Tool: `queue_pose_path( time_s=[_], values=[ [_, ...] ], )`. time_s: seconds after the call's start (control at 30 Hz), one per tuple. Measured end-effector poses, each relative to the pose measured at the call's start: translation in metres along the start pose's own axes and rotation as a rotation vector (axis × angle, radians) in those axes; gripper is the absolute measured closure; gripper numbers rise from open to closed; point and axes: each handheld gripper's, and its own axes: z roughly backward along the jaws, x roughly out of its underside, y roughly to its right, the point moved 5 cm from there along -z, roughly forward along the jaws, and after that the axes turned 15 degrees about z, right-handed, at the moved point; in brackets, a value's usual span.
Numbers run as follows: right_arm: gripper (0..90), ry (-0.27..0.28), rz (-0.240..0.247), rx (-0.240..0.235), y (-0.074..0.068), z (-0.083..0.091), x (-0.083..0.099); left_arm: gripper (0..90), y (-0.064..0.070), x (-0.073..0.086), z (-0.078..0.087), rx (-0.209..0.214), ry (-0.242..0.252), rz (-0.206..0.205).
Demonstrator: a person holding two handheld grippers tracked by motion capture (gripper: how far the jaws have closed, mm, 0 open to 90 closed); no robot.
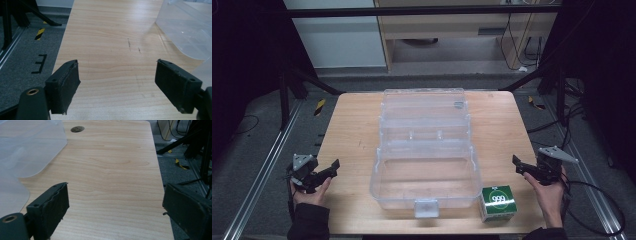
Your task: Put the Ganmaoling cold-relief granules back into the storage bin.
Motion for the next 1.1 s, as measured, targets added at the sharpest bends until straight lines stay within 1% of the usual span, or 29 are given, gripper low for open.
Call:
queue_pose_path(
  time_s=[0.07,0.1,0.17,0.2,0.23,0.3,0.37,0.4,0.43,0.5,0.57,0.6,0.63,0.67,0.7,0.73,0.83,0.9,0.93,0.97,1.0,1.03,1.07,1.1],
  values=[
    [6.8,0.013,-0.003,-0.009,0.001,0.006,-0.003,19.3,0.000,0.003,-0.001,0.000,-0.007,-0.001],
    [6.8,0.021,0.004,-0.007,0.002,0.009,-0.004,19.3,0.001,0.005,-0.001,0.001,-0.014,-0.004],
    [6.8,0.030,0.003,-0.009,0.003,0.011,-0.006,19.8,0.003,0.008,-0.004,-0.002,-0.029,-0.020],
    [6.8,0.041,0.003,-0.019,0.002,0.015,-0.009,20.1,0.004,0.009,-0.004,0.001,-0.035,-0.024],
    [7.0,0.055,0.018,-0.032,0.001,0.021,-0.013,20.2,0.005,0.010,-0.005,0.000,-0.040,-0.031],
    [7.2,0.063,0.038,-0.050,-0.001,0.025,-0.018,20.4,0.005,0.011,-0.005,0.004,-0.040,-0.041],
    [7.1,0.066,0.068,-0.073,-0.003,0.030,-0.023,20.7,0.005,0.012,-0.005,0.002,-0.040,-0.043],
    [7.1,0.066,0.068,-0.073,-0.003,0.030,-0.023,20.7,0.004,0.012,-0.006,0.001,-0.045,-0.043],
    [7.1,0.071,0.088,-0.088,-0.006,0.035,-0.030,21.0,0.003,0.013,-0.006,0.002,-0.048,-0.041],
    [7.1,0.072,0.092,-0.098,-0.008,0.037,-0.032,21.1,0.003,0.015,-0.009,0.003,-0.059,-0.044],
    [6.9,0.068,0.116,-0.118,-0.011,0.040,-0.038,21.1,0.003,0.016,-0.011,-0.001,-0.070,-0.057],
    [6.6,0.076,0.138,-0.134,-0.015,0.042,-0.044,21.1,0.004,0.016,-0.012,-0.001,-0.070,-0.057],
    [6.5,0.081,0.151,-0.143,-0.016,0.044,-0.046,21.3,0.005,0.016,-0.012,-0.001,-0.070,-0.062],
    [6.5,0.081,0.151,-0.143,-0.016,0.044,-0.046,21.4,0.005,0.016,-0.012,-0.001,-0.070,-0.062],
    [6.1,0.083,0.170,-0.160,-0.020,0.046,-0.050,21.4,0.005,0.016,-0.012,0.000,-0.071,-0.065],
    [6.1,0.082,0.185,-0.168,-0.022,0.046,-0.051,21.5,0.006,0.017,-0.012,0.000,-0.075,-0.071],
    [6.0,0.074,0.236,-0.192,-0.028,0.048,-0.056,21.9,0.006,0.018,-0.013,0.000,-0.081,-0.078],
    [5.9,0.072,0.245,-0.200,-0.029,0.048,-0.056,21.9,0.006,0.018,-0.013,-0.001,-0.083,-0.079],
    [5.9,0.070,0.258,-0.212,-0.031,0.049,-0.058,21.9,0.006,0.019,-0.014,-0.001,-0.085,-0.082],
    [5.7,0.064,0.283,-0.234,-0.036,0.051,-0.060,22.0,0.006,0.019,-0.014,-0.003,-0.088,-0.085],
    [5.7,0.062,0.295,-0.240,-0.037,0.051,-0.061,22.0,0.006,0.019,-0.014,-0.003,-0.091,-0.088],
    [5.7,0.062,0.295,-0.240,-0.037,0.051,-0.061,22.0,0.006,0.019,-0.014,-0.003,-0.091,-0.088],
    [5.7,0.046,0.319,-0.266,-0.041,0.052,-0.063,22.0,0.006,0.019,-0.014,-0.002,-0.091,-0.090],
    [5.6,0.042,0.333,-0.275,-0.043,0.053,-0.064,22.0,0.006,0.019,-0.014,-0.002,-0.091,-0.090]
  ],
)
